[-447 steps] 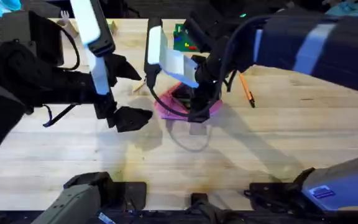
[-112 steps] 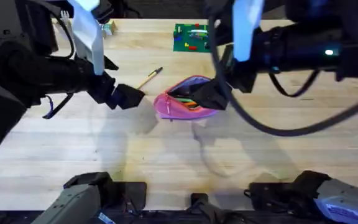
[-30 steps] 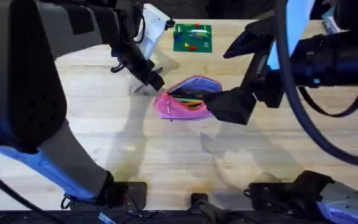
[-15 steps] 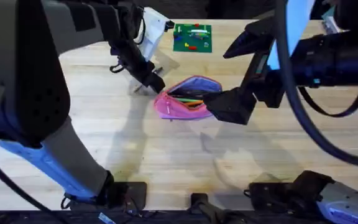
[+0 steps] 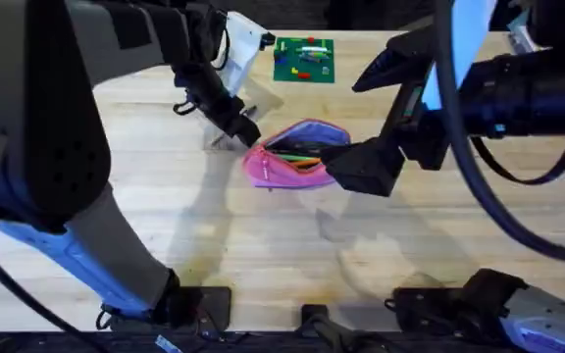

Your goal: Unzip the bag, pick up the pens from the table one at a time and place them inside, then zip the bag closed.

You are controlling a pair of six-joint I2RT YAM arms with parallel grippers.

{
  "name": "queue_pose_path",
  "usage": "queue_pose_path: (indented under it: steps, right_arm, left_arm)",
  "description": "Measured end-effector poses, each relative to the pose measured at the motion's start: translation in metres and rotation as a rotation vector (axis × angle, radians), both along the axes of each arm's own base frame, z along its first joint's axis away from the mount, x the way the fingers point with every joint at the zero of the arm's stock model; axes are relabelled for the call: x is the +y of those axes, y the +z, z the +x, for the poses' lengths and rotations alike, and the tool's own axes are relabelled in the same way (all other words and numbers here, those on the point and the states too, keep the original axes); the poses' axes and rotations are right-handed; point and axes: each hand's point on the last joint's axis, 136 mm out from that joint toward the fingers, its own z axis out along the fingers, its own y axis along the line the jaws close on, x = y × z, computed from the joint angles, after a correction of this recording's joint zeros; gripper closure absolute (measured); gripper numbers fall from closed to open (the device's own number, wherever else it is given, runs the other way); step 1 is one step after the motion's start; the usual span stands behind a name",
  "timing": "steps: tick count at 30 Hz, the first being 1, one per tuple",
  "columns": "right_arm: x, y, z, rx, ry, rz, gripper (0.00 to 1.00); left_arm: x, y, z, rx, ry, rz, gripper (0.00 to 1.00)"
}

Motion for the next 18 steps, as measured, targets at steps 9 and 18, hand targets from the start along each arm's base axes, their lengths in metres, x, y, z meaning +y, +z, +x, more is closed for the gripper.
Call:
queue_pose_path:
  steps: [9,18]
  right_arm:
    - [0.0,0.0,0.0,0.0,0.0,0.0,0.003]
    - [0.0,0.0,0.0,0.0,0.0,0.0,0.003]
  left_arm:
    - [0.0013,-0.0001,-0.0028,0.011,-0.005,0.009,0.349]
    - [0.0021,0.0007,-0.0021,0.007,-0.005,0.014,0.95]
